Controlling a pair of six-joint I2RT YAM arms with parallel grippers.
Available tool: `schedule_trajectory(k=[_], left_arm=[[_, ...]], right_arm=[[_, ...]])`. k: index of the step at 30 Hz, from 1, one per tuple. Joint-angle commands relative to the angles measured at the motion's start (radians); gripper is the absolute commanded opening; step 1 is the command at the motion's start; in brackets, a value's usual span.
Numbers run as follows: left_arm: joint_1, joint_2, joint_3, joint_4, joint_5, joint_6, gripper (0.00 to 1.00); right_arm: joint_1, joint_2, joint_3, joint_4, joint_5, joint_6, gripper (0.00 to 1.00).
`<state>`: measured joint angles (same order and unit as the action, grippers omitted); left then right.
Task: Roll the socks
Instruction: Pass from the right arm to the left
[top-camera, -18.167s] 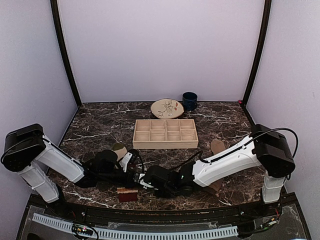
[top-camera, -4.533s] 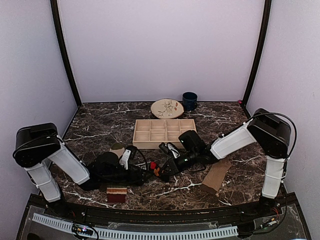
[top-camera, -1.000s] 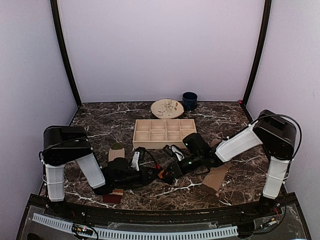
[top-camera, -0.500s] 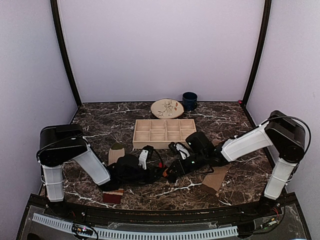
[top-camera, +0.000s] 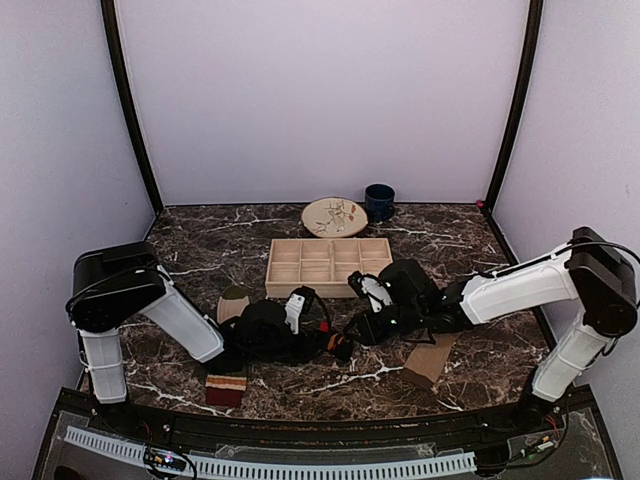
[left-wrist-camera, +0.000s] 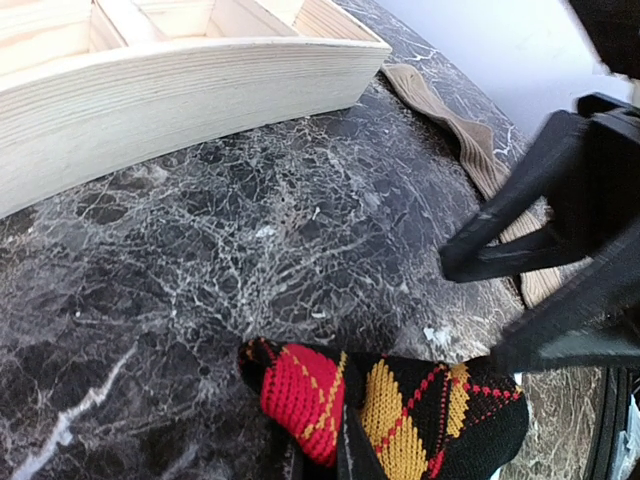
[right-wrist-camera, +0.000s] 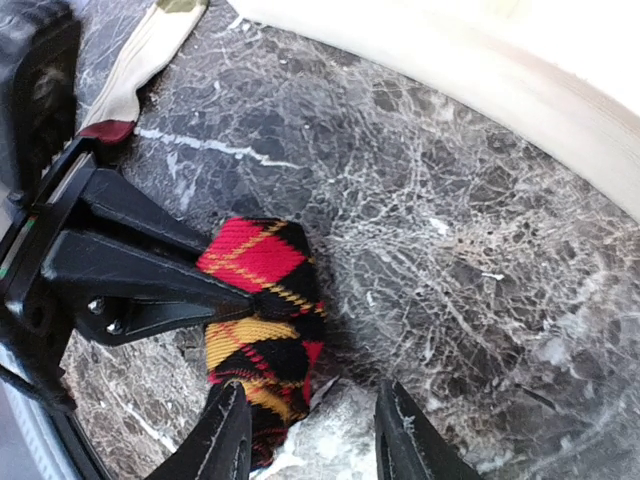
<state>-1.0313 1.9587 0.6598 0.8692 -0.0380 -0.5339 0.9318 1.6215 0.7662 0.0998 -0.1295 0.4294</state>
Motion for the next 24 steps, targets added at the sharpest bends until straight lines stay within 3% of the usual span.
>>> schedule_trajectory(k=[1,10,18,24], left_arm=[[0.026,0.094,-0.05,-0.455,-0.045,0.049,0.0],[0.033,0.096,-0.039,-0.443,0.024,0.052,0.0],[0.036,0.089,-0.028,-0.443,0.093,0.064,0.0],[0.037,0.076,-0.034,-0.436,0.132,0.077,0.0]], right_arm=[[0.084,-0.069,0.026,-0.074,0.218,-0.064,0.41],[0.279,-0.08,0.061,-0.157,0.563,-0.153,0.46],[0.413,0.084,0.162,-0.204,0.788,-0.24,0.57],[0.443,0.218,0.241,-0.252,0.884,-0.276,0.61]])
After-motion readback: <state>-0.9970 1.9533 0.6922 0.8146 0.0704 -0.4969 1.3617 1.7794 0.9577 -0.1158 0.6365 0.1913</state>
